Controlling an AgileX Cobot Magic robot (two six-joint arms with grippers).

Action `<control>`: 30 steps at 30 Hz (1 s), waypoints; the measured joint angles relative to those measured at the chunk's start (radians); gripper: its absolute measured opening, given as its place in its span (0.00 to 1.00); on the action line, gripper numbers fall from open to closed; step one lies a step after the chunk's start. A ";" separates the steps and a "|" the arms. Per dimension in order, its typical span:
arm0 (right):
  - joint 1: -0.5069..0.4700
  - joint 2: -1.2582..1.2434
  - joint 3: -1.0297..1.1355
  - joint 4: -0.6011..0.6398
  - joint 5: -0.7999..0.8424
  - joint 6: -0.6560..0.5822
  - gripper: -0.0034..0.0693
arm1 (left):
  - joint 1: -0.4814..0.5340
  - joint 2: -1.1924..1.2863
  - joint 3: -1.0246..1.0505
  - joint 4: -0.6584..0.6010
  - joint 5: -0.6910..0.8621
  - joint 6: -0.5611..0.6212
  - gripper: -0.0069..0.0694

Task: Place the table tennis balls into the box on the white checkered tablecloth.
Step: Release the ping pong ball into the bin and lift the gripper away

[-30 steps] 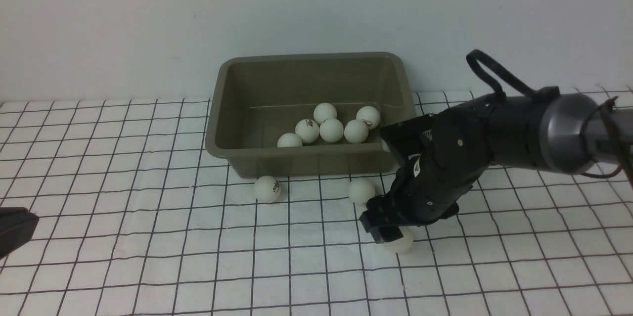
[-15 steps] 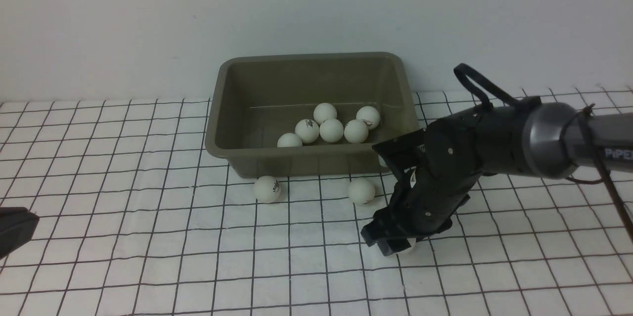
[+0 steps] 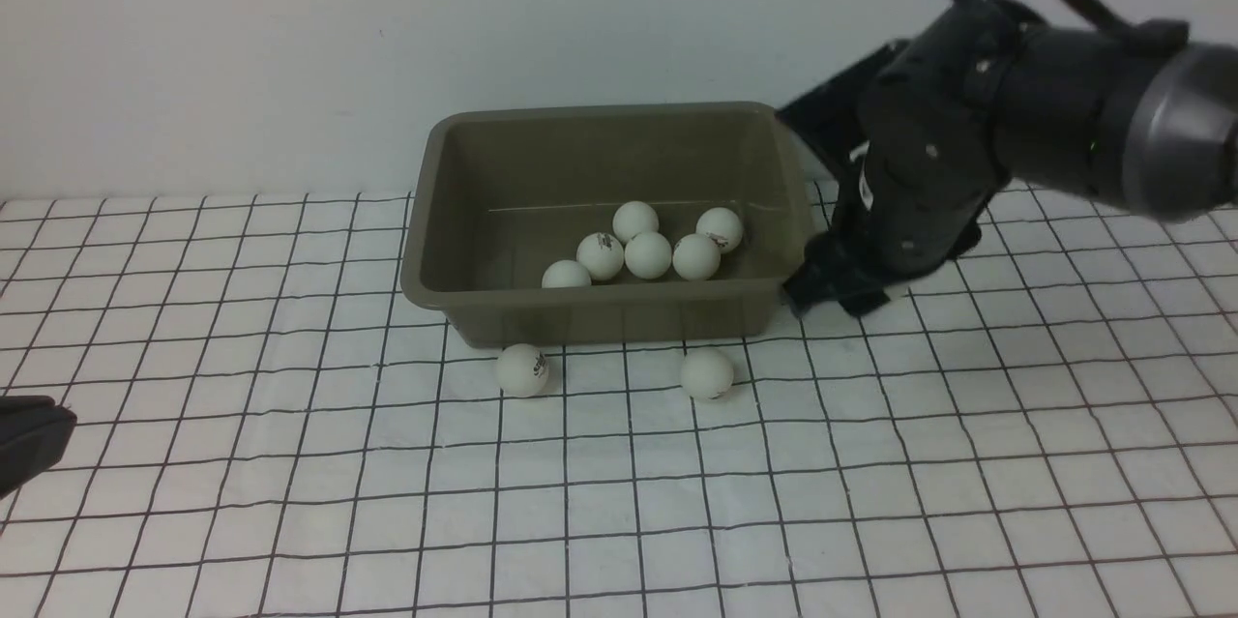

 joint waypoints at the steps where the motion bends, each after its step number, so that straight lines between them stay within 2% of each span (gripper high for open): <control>1: 0.000 0.002 -0.043 0.014 -0.016 -0.014 0.54 | 0.000 0.000 0.000 0.000 0.000 0.000 0.09; 9: 0.000 0.163 -0.223 0.139 -0.121 -0.150 0.54 | 0.000 0.000 0.000 0.000 0.000 0.000 0.09; 18: 0.000 0.357 -0.393 0.178 -0.181 -0.179 0.54 | 0.000 0.000 0.000 0.000 0.000 0.000 0.09; 26: 0.000 0.409 -0.404 0.182 -0.191 -0.180 0.67 | 0.000 0.000 0.000 0.000 0.000 0.000 0.09; 30: 0.000 0.407 -0.476 0.182 -0.117 -0.180 0.68 | 0.000 0.000 0.000 0.000 0.000 0.000 0.09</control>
